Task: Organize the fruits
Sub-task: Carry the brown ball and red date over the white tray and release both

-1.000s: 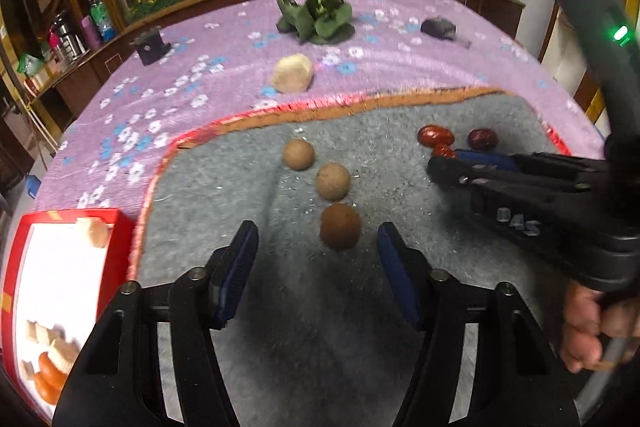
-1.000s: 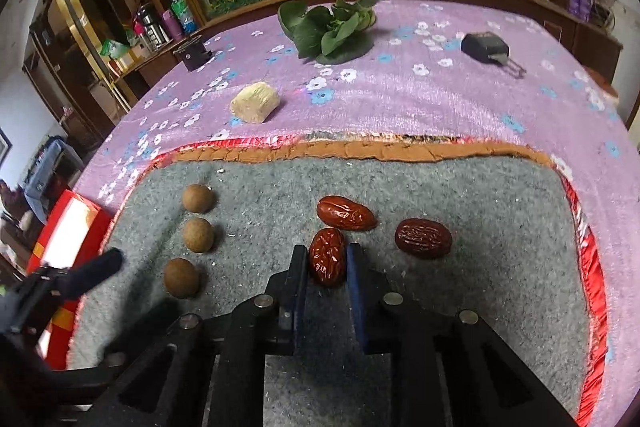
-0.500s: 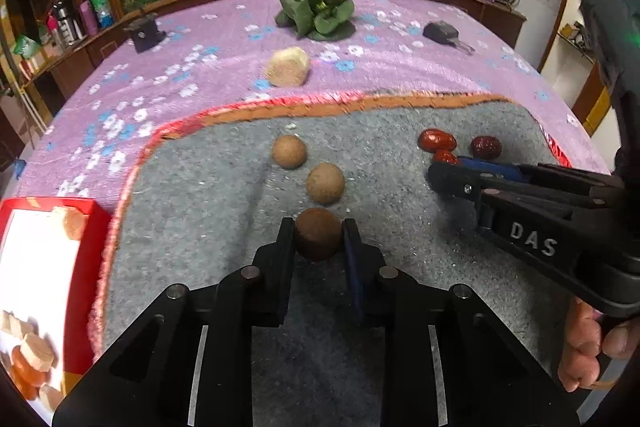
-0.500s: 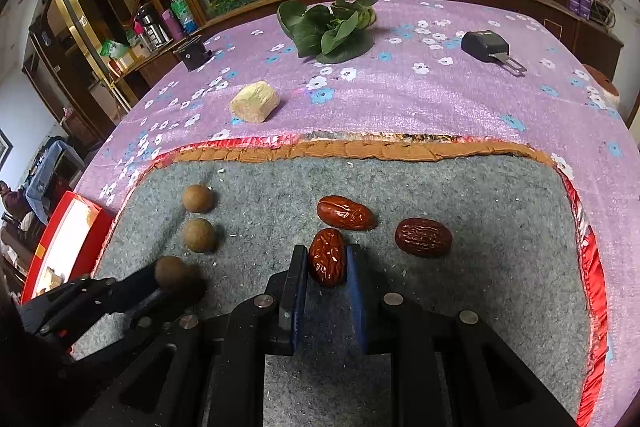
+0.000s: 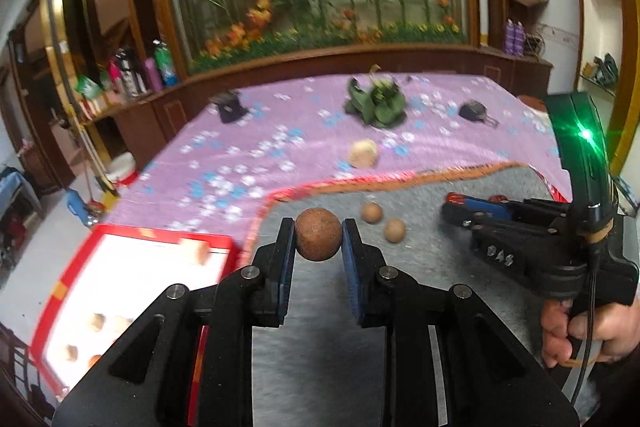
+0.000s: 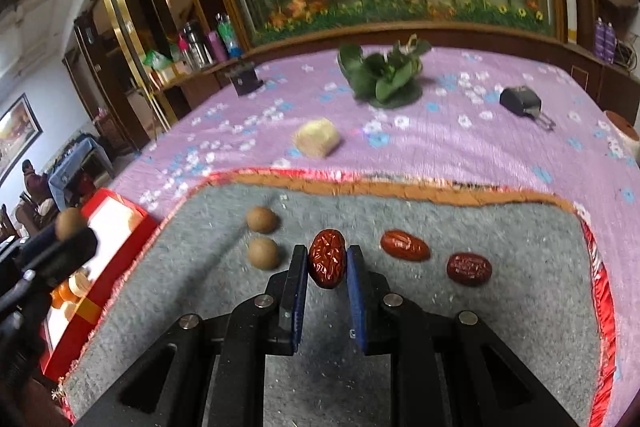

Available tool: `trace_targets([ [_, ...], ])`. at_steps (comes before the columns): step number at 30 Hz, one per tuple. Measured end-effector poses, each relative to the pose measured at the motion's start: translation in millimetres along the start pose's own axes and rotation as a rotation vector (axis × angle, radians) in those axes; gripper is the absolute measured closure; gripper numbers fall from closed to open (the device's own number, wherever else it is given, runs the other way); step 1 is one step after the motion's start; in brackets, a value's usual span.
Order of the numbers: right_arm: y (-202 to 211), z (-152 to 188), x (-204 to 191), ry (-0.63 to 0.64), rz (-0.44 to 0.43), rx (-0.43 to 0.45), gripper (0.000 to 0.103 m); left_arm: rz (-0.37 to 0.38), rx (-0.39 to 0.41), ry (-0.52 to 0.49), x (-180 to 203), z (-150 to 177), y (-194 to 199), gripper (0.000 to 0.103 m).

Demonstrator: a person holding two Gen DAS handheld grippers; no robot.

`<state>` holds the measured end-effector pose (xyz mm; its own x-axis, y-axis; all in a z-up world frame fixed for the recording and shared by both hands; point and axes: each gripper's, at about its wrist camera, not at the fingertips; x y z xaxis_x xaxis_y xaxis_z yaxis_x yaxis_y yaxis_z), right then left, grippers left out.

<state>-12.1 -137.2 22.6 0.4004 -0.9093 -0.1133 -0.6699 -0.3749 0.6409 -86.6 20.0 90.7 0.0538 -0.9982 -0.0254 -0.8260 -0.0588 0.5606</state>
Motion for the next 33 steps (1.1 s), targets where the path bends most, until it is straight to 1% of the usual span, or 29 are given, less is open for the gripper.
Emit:
trace_targets([
  [5,4,1,7,-0.025,0.029,0.053,0.084,-0.04,0.041,0.039,-27,0,18,0.081],
  [9,4,1,15,-0.063,0.028,0.06,0.084,-0.079,0.067,0.078,-54,1,28,0.081],
  [11,4,1,16,-0.073,0.042,0.057,0.084,-0.1,0.078,0.098,-68,1,32,0.08],
  [13,5,0,11,-0.072,0.057,0.049,0.084,-0.119,0.085,0.123,-85,2,36,0.08],
  [15,6,-3,1,-0.074,0.032,0.043,0.084,-0.139,0.089,0.143,-99,3,39,0.08],
  [18,7,-10,-34,-0.026,-0.014,0.05,0.084,-0.172,0.091,0.187,-125,8,40,0.08],
  [22,3,-21,-102,0.06,-0.11,0.069,0.084,-0.208,0.081,0.237,-154,15,38,0.08],
  [25,-2,-26,-144,0.108,-0.164,0.076,0.084,-0.24,0.074,0.265,-173,21,37,0.08],
  [29,-15,-27,-197,0.164,-0.238,0.05,0.084,-0.268,0.058,0.291,-196,30,33,0.08],
  [33,-28,-22,-235,0.205,-0.269,0.015,0.084,-0.276,0.041,0.311,-209,37,27,0.08],
])
Point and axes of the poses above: each gripper's, at about its wrist camera, not at the fingertips, and y roughly against the way its jaws point, x to its right, z to its underside, and after that the axes turned 8 degrees about y, right-handed
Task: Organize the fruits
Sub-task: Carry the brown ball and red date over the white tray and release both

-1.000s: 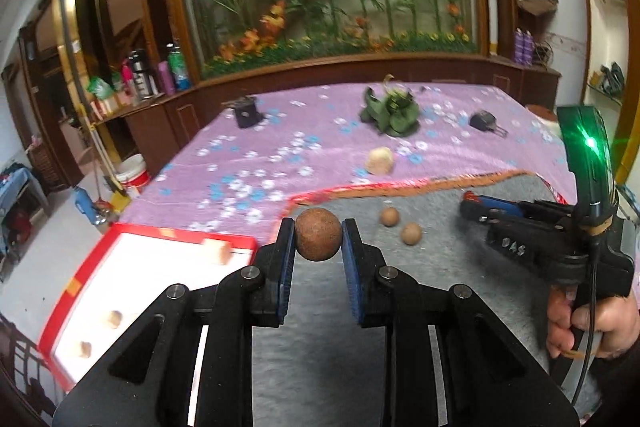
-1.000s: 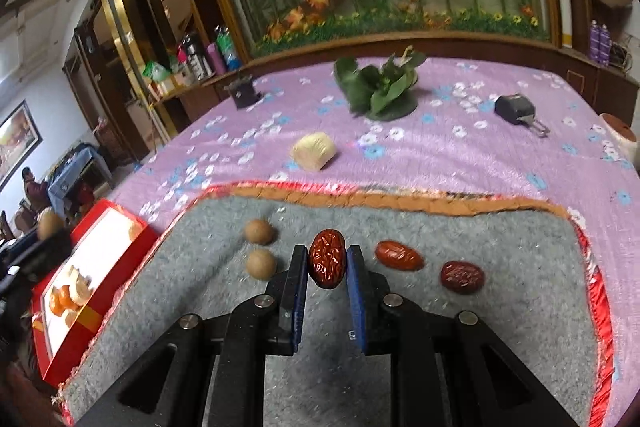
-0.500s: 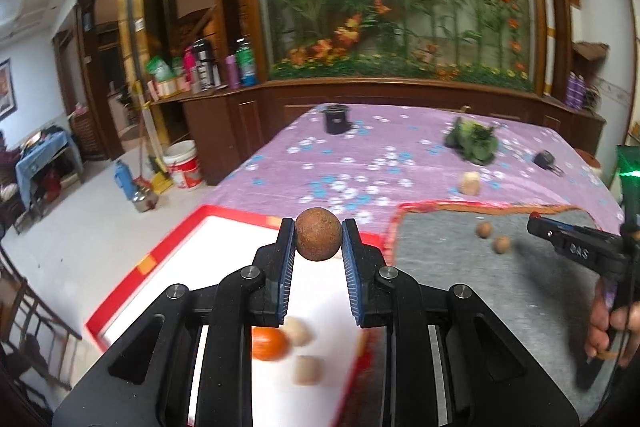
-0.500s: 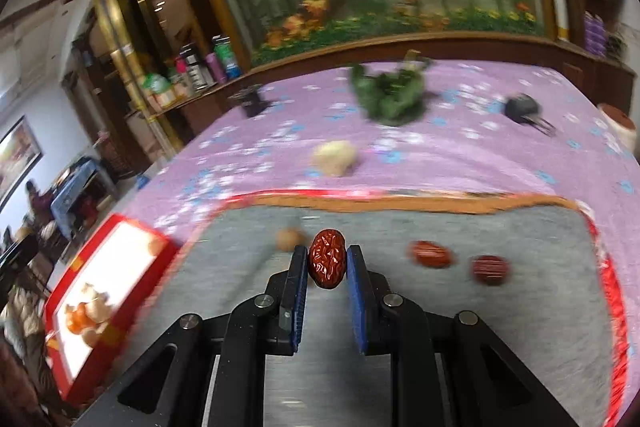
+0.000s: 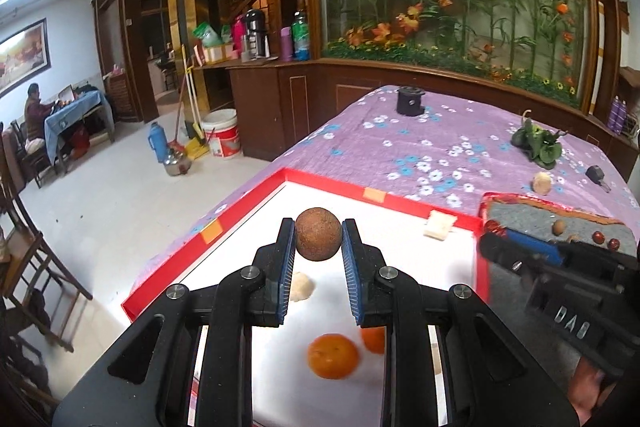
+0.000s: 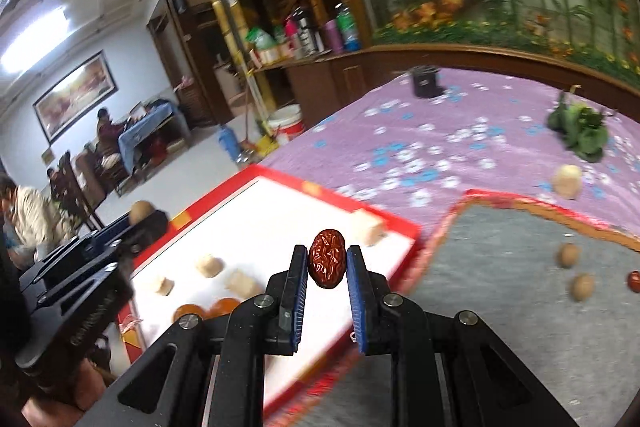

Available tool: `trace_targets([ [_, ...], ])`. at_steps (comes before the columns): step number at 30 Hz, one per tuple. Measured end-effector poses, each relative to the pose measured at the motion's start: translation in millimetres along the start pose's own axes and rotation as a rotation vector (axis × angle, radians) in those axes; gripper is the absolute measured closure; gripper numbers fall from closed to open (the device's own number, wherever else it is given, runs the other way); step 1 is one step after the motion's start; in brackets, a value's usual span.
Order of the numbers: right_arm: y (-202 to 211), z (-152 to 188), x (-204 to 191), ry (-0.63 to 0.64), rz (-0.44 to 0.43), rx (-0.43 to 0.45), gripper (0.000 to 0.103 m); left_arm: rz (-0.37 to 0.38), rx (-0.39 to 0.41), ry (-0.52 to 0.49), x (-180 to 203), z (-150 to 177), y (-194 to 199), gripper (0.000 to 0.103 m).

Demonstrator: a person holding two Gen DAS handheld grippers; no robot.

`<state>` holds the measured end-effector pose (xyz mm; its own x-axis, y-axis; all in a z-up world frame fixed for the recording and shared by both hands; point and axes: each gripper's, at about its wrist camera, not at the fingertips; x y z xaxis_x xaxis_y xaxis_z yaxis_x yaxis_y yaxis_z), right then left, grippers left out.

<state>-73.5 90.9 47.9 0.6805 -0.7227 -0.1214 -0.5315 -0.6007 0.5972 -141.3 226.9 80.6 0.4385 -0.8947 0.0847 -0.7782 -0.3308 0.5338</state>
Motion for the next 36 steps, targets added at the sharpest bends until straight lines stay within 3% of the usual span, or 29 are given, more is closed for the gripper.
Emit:
trace_targets([
  [5,-20,3,-25,0.025,-0.015,-0.038,0.084,-0.009,-0.022,0.01,-13,4,-10,0.08],
  [22,-45,12,-40,0.046,-0.007,-0.115,0.084,-0.054,-0.108,-0.003,-20,20,-35,0.08],
  [25,-44,12,-42,0.051,-0.009,-0.123,0.082,-0.062,-0.12,-0.006,-18,21,-37,0.073],
  [27,-43,11,-42,0.047,-0.017,-0.116,0.078,-0.064,-0.121,-0.006,-18,21,-37,0.057],
  [30,-35,9,-37,0.022,-0.029,-0.077,0.073,-0.075,-0.105,-0.002,-19,19,-34,0.044],
  [32,-31,8,-32,0.005,-0.03,-0.063,0.067,-0.075,-0.099,-0.005,-18,19,-32,0.043],
  [36,-21,8,-14,-0.042,-0.012,-0.043,0.066,-0.073,-0.099,-0.011,-15,18,-29,0.037],
])
Point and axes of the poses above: each gripper's, at about its wrist camera, not at the fingertips, and y roughly against the way its jaws point, x to its right, z to its underside, and after that the axes turned 8 degrees about y, right-handed
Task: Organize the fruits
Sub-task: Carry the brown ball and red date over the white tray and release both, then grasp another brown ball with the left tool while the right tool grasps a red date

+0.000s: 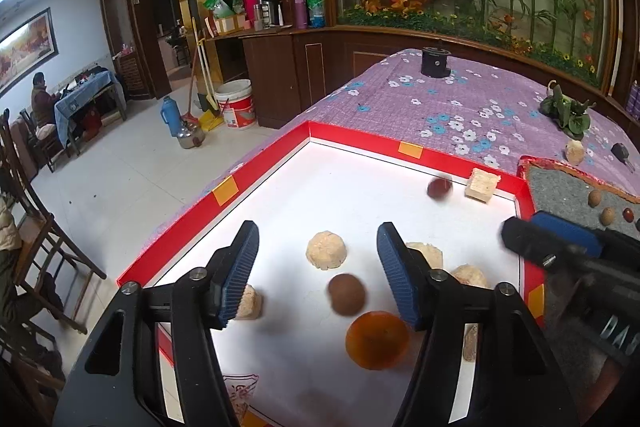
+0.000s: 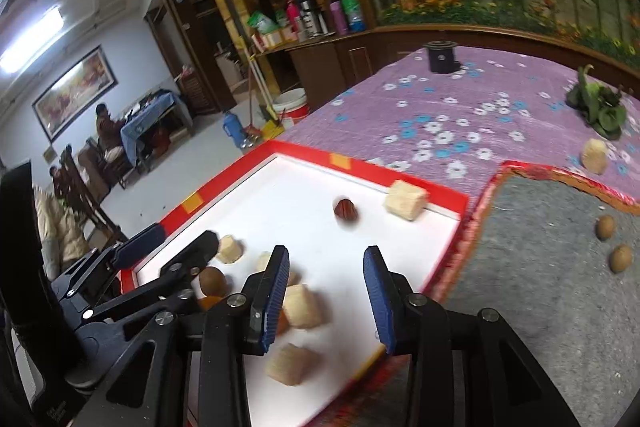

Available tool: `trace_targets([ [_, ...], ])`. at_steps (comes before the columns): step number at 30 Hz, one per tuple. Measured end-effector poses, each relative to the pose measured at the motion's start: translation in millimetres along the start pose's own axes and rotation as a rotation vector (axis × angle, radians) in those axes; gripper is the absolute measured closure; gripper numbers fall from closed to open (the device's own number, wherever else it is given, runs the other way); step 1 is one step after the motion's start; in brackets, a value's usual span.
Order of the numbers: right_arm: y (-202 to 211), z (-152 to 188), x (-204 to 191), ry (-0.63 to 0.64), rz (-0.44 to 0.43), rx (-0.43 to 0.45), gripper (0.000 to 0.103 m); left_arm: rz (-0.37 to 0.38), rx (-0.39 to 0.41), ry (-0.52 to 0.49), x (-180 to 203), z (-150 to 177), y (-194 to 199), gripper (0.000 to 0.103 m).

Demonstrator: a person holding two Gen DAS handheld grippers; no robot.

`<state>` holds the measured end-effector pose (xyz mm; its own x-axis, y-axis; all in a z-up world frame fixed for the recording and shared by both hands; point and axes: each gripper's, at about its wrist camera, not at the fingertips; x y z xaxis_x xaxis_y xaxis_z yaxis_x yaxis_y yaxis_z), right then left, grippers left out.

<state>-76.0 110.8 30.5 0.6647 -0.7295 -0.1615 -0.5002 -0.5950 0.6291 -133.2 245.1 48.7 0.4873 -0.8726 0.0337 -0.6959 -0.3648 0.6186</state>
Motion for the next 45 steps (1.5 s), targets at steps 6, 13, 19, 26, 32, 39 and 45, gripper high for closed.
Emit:
trace_targets([
  [6,21,10,46,-0.098,0.06,0.013,0.066,0.03,-0.004,-0.004,8,1,7,0.037],
  [13,62,26,111,-0.212,0.154,0.057,0.065,0.092,0.004,-0.078,42,7,23,0.037],
  [19,106,48,175,-0.3,0.27,0.08,0.065,0.161,-0.016,-0.181,87,20,34,0.037],
  [26,149,71,247,-0.328,0.444,0.033,0.065,0.254,-0.052,-0.283,136,27,42,0.037],
  [32,156,88,291,-0.35,0.486,-0.028,0.065,0.329,-0.088,-0.349,178,31,51,0.037],
  [39,133,73,287,-0.261,0.455,-0.07,0.065,0.347,-0.118,-0.407,206,36,51,0.037],
  [45,117,72,292,-0.244,0.46,-0.103,0.075,0.349,-0.135,-0.419,223,27,45,0.037],
])
Point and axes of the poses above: each gripper's, at about its wrist camera, not at the fingertips, and y roughly against the way its jaws point, x to its right, z to its underside, and after that the axes turned 8 degrees about y, right-handed
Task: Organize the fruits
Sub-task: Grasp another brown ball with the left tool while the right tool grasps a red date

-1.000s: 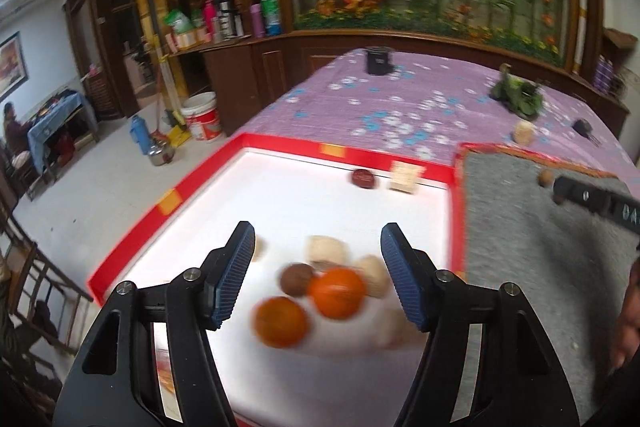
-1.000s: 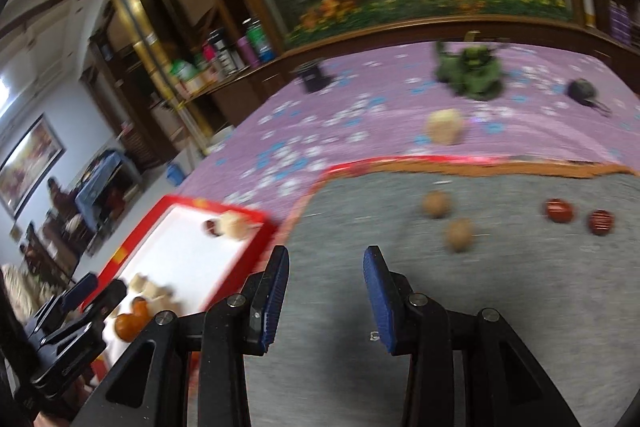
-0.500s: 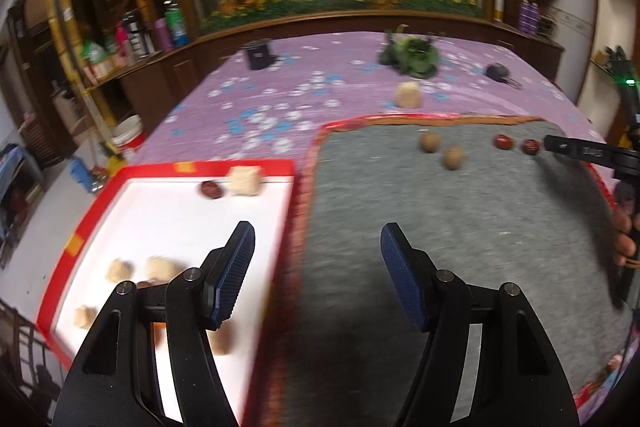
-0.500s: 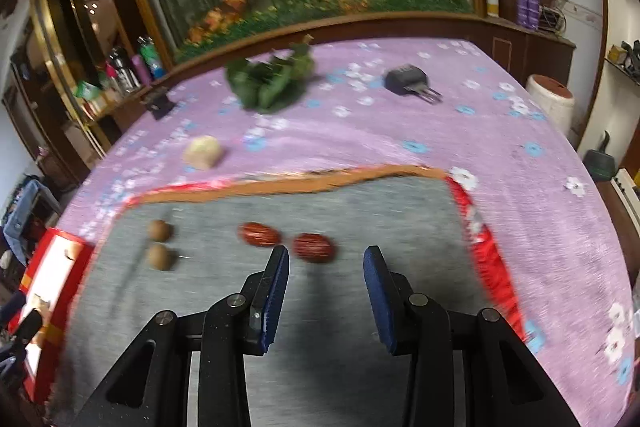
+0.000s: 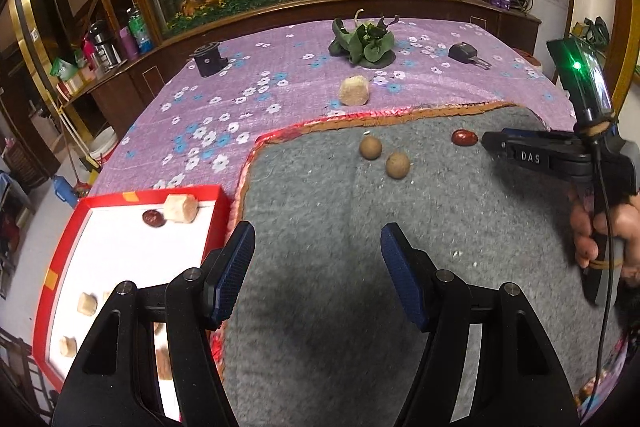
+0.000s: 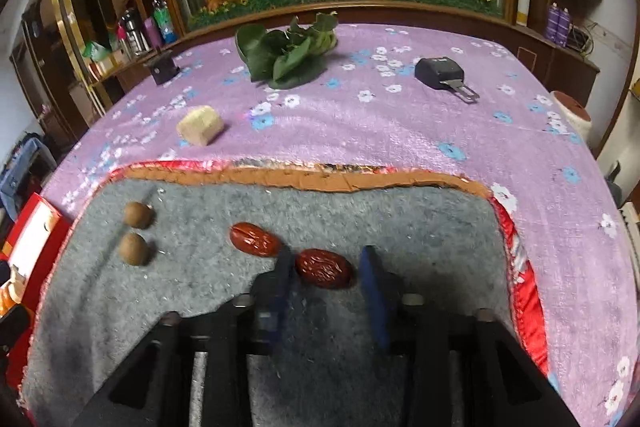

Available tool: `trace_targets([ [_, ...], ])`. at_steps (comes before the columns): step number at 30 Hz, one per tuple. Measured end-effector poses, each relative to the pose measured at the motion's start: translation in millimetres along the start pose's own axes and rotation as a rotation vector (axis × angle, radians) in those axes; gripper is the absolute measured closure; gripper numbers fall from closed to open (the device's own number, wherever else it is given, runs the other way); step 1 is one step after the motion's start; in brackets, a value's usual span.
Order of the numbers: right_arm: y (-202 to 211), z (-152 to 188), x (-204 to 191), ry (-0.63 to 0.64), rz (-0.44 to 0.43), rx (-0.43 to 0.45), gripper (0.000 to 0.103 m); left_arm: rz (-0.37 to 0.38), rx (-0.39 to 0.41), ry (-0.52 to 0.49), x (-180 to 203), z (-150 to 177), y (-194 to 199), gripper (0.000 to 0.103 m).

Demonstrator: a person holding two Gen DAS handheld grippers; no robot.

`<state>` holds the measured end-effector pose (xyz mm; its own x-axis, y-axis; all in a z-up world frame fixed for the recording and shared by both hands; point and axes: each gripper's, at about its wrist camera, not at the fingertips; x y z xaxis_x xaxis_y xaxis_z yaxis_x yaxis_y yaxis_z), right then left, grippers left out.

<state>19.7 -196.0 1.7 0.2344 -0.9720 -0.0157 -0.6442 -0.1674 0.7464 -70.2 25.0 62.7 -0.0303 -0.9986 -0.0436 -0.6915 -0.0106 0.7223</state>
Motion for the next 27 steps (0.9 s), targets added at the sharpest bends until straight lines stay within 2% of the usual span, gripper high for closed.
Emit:
trace_targets([
  [5,6,1,11,-0.04,-0.033,0.014,0.075,0.031,-0.043,0.001,15,-14,-21,0.037],
  [9,14,1,32,-0.159,-0.107,0.031,0.075,0.058,-0.099,0.009,28,-22,-44,0.037],
  [12,14,1,41,-0.228,-0.124,0.014,0.075,0.071,-0.121,0.031,36,-29,-57,0.037],
  [22,18,0,39,-0.254,-0.153,0.009,0.075,0.086,-0.15,0.062,56,-46,-92,0.038],
  [23,17,0,38,-0.249,-0.157,0.004,0.075,0.087,-0.151,0.061,57,-46,-96,0.041],
  [25,14,0,36,-0.244,-0.163,-0.006,0.075,0.089,-0.172,0.062,58,-43,-106,0.055],
  [26,13,0,35,-0.241,-0.165,-0.01,0.075,0.099,-0.159,0.072,56,-42,-105,0.057],
  [27,12,0,34,-0.236,-0.163,-0.012,0.075,0.099,-0.147,0.073,56,-41,-104,0.067],
])
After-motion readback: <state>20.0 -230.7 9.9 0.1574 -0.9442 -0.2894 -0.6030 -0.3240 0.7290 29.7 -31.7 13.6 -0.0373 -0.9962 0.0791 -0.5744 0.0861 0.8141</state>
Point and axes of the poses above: each gripper's, at about its wrist camera, not at the fingertips, and y roughly against the way its jaws point, x to its right, z to its underside, and after that the axes turned 8 degrees about y, right-handed
